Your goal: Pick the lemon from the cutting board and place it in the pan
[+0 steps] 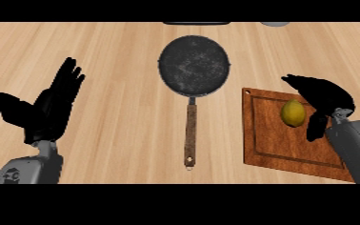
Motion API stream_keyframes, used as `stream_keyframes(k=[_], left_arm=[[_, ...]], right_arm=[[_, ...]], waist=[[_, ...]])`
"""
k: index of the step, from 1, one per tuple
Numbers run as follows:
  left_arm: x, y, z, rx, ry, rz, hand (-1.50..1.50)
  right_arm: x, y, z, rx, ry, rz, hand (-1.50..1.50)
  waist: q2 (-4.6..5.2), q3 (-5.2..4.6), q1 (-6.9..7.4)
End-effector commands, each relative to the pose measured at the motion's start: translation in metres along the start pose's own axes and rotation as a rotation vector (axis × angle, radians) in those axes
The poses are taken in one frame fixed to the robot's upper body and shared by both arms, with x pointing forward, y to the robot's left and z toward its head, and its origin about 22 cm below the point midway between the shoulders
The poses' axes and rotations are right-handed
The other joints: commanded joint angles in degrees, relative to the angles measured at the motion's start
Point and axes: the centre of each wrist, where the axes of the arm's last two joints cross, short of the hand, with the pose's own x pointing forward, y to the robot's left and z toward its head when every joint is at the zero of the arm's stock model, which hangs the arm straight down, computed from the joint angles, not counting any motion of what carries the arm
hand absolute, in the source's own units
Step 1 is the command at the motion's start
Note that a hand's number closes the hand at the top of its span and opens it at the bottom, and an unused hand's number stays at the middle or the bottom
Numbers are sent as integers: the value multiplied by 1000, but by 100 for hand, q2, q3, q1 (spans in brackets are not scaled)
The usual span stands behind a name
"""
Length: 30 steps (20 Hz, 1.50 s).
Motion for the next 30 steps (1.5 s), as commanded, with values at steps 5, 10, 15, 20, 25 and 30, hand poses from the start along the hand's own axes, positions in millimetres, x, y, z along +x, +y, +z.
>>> stream_keyframes(k=[5,10,15,20,25,30], left_arm=[[10,-5,-5,-16,5,18,0],[4,3,-13,7,-14,2,0],[7,-7,9,-8,-20,-3,0],[2,-4,-11,7,-1,2,0],[6,9,0,-2,-11,-10,0],[-3,1,-7,9,-7,-14,0]], right_arm=[[0,9,-30,-31,-23,-43,-150],[16,28,-47,35,-22,-50,-150],[3,35,-50,-2,-124,-30,150],[14,49,-46,-28,-141,-35,150],[1,46,-63,-53,-160,-82,150],[136,22,-61,-115,-144,-152,150]], waist=[[6,1,17],[8,1,14],[6,3,47],[-1,0,-16],[10,3,43],[-14,-10,69]])
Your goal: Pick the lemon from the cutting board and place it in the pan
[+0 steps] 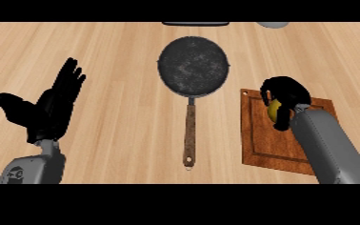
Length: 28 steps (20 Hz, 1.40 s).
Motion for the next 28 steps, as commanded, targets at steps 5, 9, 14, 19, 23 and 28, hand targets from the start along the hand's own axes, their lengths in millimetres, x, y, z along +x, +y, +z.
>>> stream_keyframes(k=[5,9,14,19,23,28], left_arm=[[9,-29,-9,-122,-24,0,0],[15,-33,-14,-148,-19,-8,0],[15,-45,-20,-181,-7,-13,0],[19,-57,-22,-182,-26,-25,0],[19,-47,-26,-163,-30,-4,0],[11,-39,-25,-125,-22,-5,0]], right_arm=[[167,-26,-20,-109,74,-78,150],[216,-79,-8,-366,175,-21,150],[280,-132,23,-646,259,57,150],[321,-152,43,-721,352,52,150],[339,-175,53,-740,380,-17,150],[334,-166,37,-791,429,-86,150]], waist=[[92,61,733],[56,51,932],[63,34,1030],[113,40,1024],[131,38,888],[151,44,701]])
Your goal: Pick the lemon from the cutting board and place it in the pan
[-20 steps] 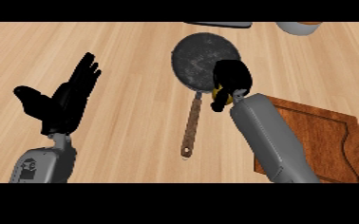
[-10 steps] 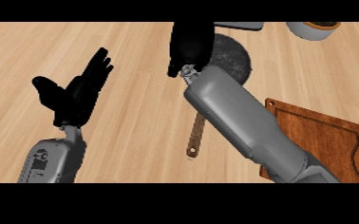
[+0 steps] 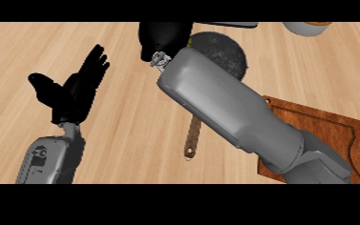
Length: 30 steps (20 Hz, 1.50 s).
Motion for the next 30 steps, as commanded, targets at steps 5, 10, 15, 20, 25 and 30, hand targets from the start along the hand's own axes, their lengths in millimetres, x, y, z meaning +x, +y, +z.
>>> stream_keyframes(k=[5,10,15,20,25,30], left_arm=[[2,7,5,54,5,9,0],[-5,26,21,74,15,6,0],[-4,30,23,110,16,-13,0],[-17,35,27,99,20,3,0],[-8,19,16,86,11,25,0],[11,23,19,81,2,11,0]], right_arm=[[5,9,-8,-61,191,-109,150],[-15,40,-21,-71,228,-154,150],[-51,86,-28,-72,193,-175,150],[-71,120,-36,-37,159,-218,150],[-96,155,-35,1,138,-239,150],[-118,177,-36,135,260,-232,150]], waist=[[-29,18,-339],[-38,25,-490],[-46,30,-682],[-6,25,-610],[17,27,-542],[30,34,-481]])
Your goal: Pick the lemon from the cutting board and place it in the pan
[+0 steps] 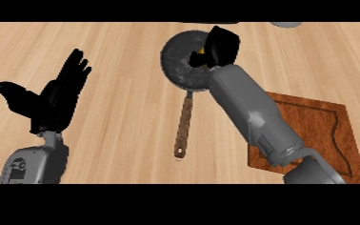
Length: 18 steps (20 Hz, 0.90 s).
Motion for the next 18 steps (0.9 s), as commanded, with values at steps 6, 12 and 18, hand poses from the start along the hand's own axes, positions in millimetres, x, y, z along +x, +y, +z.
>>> stream_keyframes(k=[6,12,18], left_arm=[[-11,-4,5,9,-5,-5,0],[-8,-3,13,14,24,-3,0],[-2,14,2,21,22,7,0]], right_arm=[[-62,41,4,174,195,-138,-150],[-46,29,1,60,140,-302,-150],[-54,13,-6,-66,171,-621,-150]], waist=[[9,5,-51],[-43,6,-28],[-81,9,-212]])
